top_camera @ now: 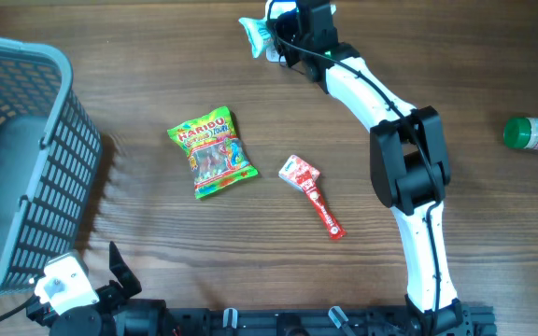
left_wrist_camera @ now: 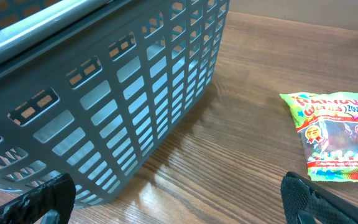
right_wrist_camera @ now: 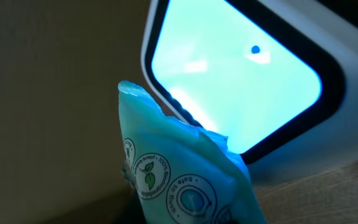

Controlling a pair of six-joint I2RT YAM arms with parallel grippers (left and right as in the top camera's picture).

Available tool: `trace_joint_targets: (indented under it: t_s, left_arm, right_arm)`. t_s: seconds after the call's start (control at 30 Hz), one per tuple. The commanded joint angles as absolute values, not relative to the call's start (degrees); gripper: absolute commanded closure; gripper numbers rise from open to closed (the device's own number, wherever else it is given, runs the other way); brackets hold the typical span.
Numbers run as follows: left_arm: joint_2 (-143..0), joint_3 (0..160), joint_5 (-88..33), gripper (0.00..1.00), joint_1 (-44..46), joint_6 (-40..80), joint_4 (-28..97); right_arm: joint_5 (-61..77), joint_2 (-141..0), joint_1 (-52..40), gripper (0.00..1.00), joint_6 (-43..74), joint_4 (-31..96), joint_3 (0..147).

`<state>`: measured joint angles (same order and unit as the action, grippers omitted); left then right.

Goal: Scan the item barcode
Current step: 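Carry the wipes pack right and drop it at the right edge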

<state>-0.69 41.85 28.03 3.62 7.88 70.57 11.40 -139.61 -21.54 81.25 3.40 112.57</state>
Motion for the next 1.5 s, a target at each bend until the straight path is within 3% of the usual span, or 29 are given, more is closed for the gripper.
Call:
trace_joint_targets:
  t_s: [0.0, 0.3, 0.4, 0.43, 0.5, 0.67, 0.83, 0.97, 1.17, 1.27, 1.33, 1.37, 1.43, 1.47]
  left_arm:
    - [-0.3, 41.9, 28.1, 0.0, 3.2, 8.1, 70.4]
    - [-0.3, 41.9, 28.1, 0.0, 3.2, 8.1, 70.4]
    - [-0.3, 41.9, 28.1, 0.0, 3.2, 8.1, 70.4]
    - [-0.3, 41.9, 28.1, 0.0, 3.2, 8.1, 70.4]
    - [-0.3, 41.9, 28.1, 0.0, 3.2, 8.1, 70.4]
    - [-0.3, 41.9, 28.1, 0.0, 3.2, 8.1, 70.4]
    - [-0.3, 41.9, 28.1, 0.0, 3.2, 8.1, 70.4]
    - [-0.3, 41.9, 28.1, 0.0, 3.2, 8.1, 70.4]
    - [-0.3, 41.9, 28.1, 0.0, 3.2, 8.1, 70.4]
    - [-0.3, 41.9, 28.1, 0.0, 3.2, 8.1, 70.4]
    - [-0.3, 41.9, 28.1, 0.0, 3.2, 8.1, 70.4]
    - [-0.3, 41.9, 28.1, 0.0, 3.2, 8.1, 70.4]
    - [-0.3, 41.9, 28.1, 0.0, 3.2, 8.1, 70.4]
    - [-0.3, 41.9, 28.1, 0.0, 3.2, 8.1, 70.4]
  right_arm:
    - [15.5, -139.0, -21.3, 0.95, 78.1, 3.4, 114.8]
    - [11.7, -116.6, -14.4, 0.95, 54.5, 41.5, 115.7]
    - [-1.4, -110.7, -10.5, 0.96, 50.9, 56.1, 115.7]
    - [-12.3, -109.0, -7.4, 0.96, 51.0, 65.6, 115.7]
    - [-21.2, -109.3, -4.5, 0.96, 51.0, 71.1, 115.3]
    - [-31.6, -112.7, 5.1, 0.96, 51.0, 66.9, 106.6]
    - [-25.5, -116.2, 18.0, 0.96, 56.0, 68.2, 101.0]
    - [-20.9, -116.2, 25.3, 0.96, 48.5, 66.0, 100.9]
    - [-21.1, -116.2, 35.5, 0.94, 49.5, 64.9, 100.9]
    - [-22.2, -116.8, 39.3, 0.83, 47.4, 63.7, 100.9]
    - [-21.3, -117.8, 41.0, 0.7, 43.3, 62.5, 100.9]
    - [-20.4, -117.9, 41.3, 0.55, 42.4, 62.7, 100.9]
    - [-16.3, -117.6, 41.3, 0.01, 38.2, 62.8, 101.6]
    - [-14.9, -117.4, 41.2, 0.0, 36.6, 63.4, 102.6]
